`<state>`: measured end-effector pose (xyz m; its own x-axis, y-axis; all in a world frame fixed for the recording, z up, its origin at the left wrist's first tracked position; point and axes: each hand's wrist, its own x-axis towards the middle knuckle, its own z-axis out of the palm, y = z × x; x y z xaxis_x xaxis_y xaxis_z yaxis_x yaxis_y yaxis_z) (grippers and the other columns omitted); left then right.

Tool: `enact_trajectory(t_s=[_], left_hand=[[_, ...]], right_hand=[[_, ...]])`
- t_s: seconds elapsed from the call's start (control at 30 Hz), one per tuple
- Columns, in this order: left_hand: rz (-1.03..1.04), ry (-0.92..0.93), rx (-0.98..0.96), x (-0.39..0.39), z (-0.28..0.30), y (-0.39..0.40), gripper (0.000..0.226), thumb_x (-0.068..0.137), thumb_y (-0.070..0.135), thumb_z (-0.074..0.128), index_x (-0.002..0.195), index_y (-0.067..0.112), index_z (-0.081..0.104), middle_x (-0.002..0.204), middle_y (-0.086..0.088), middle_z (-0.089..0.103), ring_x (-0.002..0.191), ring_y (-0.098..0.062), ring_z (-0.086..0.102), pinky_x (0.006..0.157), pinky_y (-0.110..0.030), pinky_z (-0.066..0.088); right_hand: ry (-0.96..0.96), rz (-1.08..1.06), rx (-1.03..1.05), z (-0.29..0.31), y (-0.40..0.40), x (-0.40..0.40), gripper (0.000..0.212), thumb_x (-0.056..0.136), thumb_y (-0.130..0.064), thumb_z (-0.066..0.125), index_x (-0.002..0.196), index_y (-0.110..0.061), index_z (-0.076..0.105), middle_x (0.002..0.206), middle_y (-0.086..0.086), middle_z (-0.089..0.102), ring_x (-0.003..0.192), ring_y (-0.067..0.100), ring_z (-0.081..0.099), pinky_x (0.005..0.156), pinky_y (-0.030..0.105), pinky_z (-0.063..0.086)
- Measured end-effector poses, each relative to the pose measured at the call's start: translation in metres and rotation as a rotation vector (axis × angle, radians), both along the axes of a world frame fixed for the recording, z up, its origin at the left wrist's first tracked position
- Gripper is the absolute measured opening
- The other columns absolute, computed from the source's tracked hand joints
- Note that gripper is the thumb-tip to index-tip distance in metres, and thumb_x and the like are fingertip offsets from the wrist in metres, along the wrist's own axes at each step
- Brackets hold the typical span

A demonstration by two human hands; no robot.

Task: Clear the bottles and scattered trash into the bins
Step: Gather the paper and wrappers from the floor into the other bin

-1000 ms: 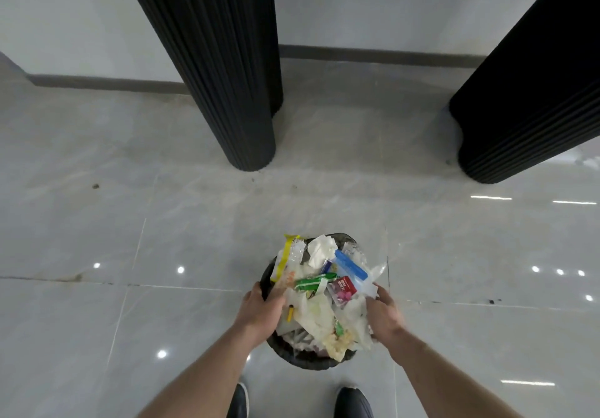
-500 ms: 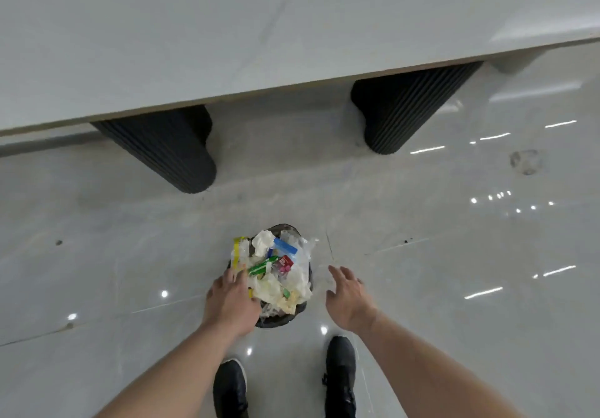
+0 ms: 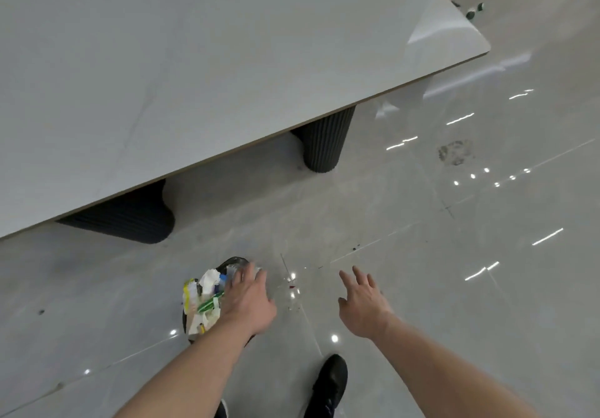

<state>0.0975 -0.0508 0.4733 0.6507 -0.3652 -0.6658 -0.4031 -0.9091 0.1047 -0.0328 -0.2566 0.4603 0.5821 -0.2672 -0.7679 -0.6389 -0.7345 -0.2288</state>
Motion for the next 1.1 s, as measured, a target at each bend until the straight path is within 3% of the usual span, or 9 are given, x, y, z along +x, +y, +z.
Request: enact_trajectory(t_s=[0.37,0.63,0.8,1.1], left_hand=[[-0.127,-0.008,-0.044,0.018,0.105,-0.145,0.062,0.090,0.029,0.050,0.148,0.016,0.035,0.164,-0.010,0.013,0.147,-0.031,0.020,0.122,-0.047,0.020],[-0.163,0.038,-0.069,0.051,0.157,-0.261,0.061,0.088,0.031,0.053,0.145,0.015,0.039,0.161,-0.009,0.021,0.144,-0.031,0.024,0.120,-0.045,0.022],[-0.200,0.071,-0.082,0.065,0.182,-0.356,0.067,0.090,0.032,0.054,0.152,0.015,0.033,0.163,-0.011,0.018,0.146,-0.032,0.023,0.120,-0.044,0.025],[-0.121,0.089,-0.137,0.077,0.204,-0.553,0.057,0.090,0.028,0.052,0.143,0.012,0.040,0.147,-0.011,0.038,0.135,-0.033,0.038,0.112,-0.045,0.036]], right_hand=[[-0.041,-0.034,-0.038,0.111,-0.144,0.024,0.067,0.102,-0.037,0.037,0.160,-0.024,0.006,0.168,0.005,-0.002,0.154,0.037,0.001,0.121,0.057,0.019],[-0.053,-0.081,-0.092,0.159,-0.261,0.050,0.070,0.098,-0.041,0.035,0.159,-0.023,0.008,0.168,0.011,0.004,0.155,0.033,0.000,0.122,0.055,0.018],[-0.070,-0.100,-0.115,0.193,-0.341,0.071,0.066,0.102,-0.039,0.036,0.160,-0.026,0.007,0.168,0.007,-0.001,0.154,0.035,-0.001,0.122,0.055,0.018],[-0.086,-0.033,-0.094,0.225,-0.524,0.101,0.063,0.104,-0.035,0.037,0.159,-0.025,0.010,0.168,0.006,-0.001,0.153,0.037,0.002,0.121,0.056,0.018]])
